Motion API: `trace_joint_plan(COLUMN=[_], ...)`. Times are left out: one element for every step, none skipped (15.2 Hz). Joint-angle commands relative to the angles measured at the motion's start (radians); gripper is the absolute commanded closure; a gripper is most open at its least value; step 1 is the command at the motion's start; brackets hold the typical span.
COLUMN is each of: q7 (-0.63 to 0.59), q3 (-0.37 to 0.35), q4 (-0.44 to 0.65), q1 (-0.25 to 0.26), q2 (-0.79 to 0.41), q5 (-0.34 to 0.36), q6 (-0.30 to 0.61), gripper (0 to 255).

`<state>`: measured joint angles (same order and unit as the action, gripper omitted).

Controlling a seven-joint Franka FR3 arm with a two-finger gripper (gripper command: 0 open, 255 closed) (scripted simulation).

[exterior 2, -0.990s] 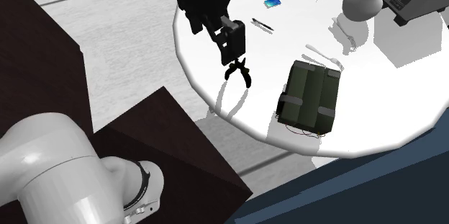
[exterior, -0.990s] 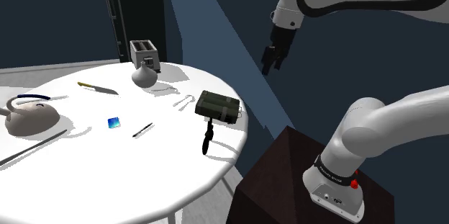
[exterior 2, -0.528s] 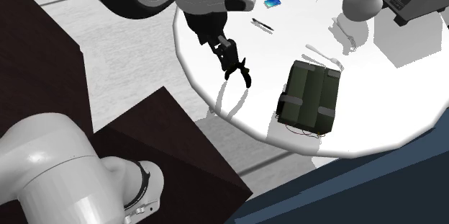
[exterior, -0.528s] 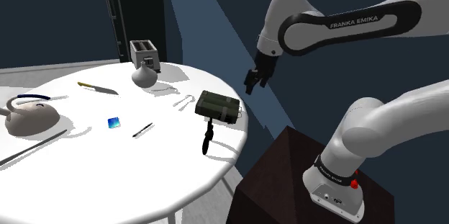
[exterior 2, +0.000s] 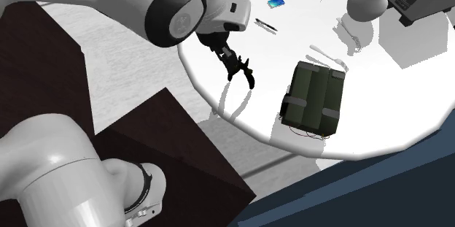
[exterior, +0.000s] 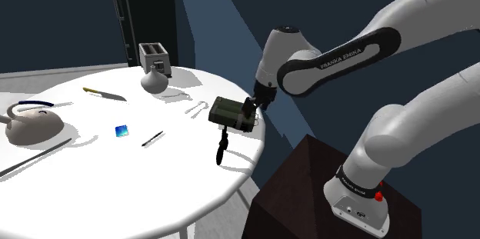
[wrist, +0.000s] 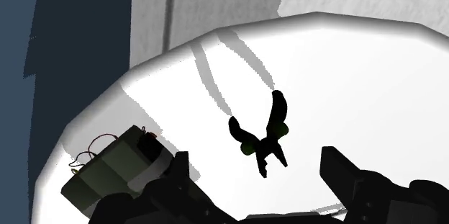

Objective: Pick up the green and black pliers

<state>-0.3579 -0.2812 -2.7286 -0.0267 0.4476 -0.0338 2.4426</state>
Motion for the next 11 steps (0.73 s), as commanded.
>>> trace_joint_plan(q7=[-0.068, -0.107, -0.152, -0.205, -0.269, -0.348, -0.443, -0.554, -0.673, -0.788, -0.891], q3=[-0.046, -0.072, -0.099, -0.129, -0.161, -0.192, -0.220, -0.240, -0.247, -0.232, -0.203], q4=[-0.009, -0.006, 0.000, 0.008, 0.019, 0.034, 0.054, 0.079, 0.110, 0.145, 0.182], q1=[-0.022, -0.041, -0.065, -0.093, -0.128, -0.165, -0.204, -0.237, -0.258, -0.254, -0.231], q2=[-0.078, -0.122, -0.168, -0.215, -0.264, -0.315, -0.368, -0.425, -0.484, -0.542, -0.597], q5=[0.031, 0.059, 0.095, 0.143, 0.205, 0.288, 0.392, 0.517, 0.653, 0.783, 0.896], q6=[0.106, 0.154, 0.200, 0.244, 0.284, 0.319, 0.348, 0.368, 0.377, 0.379, 0.377], gripper=[0, 0, 0, 0, 0, 0, 0, 0, 0, 0, 0])
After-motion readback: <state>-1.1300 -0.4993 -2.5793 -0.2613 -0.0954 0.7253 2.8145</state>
